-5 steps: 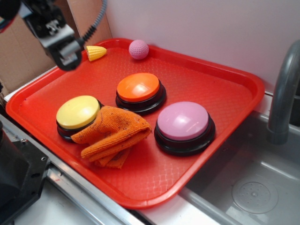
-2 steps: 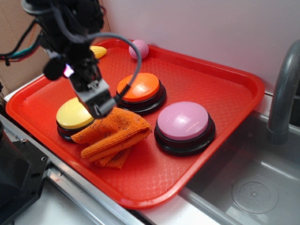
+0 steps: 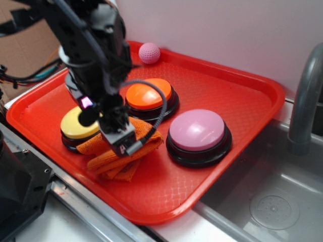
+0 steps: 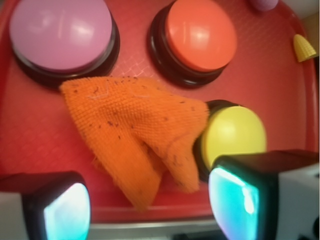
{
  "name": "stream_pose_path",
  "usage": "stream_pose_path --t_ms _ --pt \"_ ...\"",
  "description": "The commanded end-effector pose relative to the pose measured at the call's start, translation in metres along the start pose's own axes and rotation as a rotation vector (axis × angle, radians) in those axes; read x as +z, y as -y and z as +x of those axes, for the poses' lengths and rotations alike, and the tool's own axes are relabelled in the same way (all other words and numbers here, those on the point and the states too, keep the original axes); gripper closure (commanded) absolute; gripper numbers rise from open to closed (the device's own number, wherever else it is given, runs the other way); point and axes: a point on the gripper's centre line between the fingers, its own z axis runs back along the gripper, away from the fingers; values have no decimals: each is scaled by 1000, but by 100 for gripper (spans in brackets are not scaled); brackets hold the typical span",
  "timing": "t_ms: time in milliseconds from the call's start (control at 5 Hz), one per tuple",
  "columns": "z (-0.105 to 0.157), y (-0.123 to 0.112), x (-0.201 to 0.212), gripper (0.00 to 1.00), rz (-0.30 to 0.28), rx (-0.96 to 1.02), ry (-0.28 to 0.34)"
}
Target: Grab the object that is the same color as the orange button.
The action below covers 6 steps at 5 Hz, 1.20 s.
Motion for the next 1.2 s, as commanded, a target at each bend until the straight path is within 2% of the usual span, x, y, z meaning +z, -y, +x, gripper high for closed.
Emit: stream_pose_path --t_ms 0,400,600,800,1000 --pt "16 1 -26 0 16 53 -14" --pt "22 15 -44 0 10 17 -39" --pt "20 12 -53 0 5 41 -70" --pt "22 7 -57 87 6 76 -81" --pt "24 4 -60 100 5 102 -83"
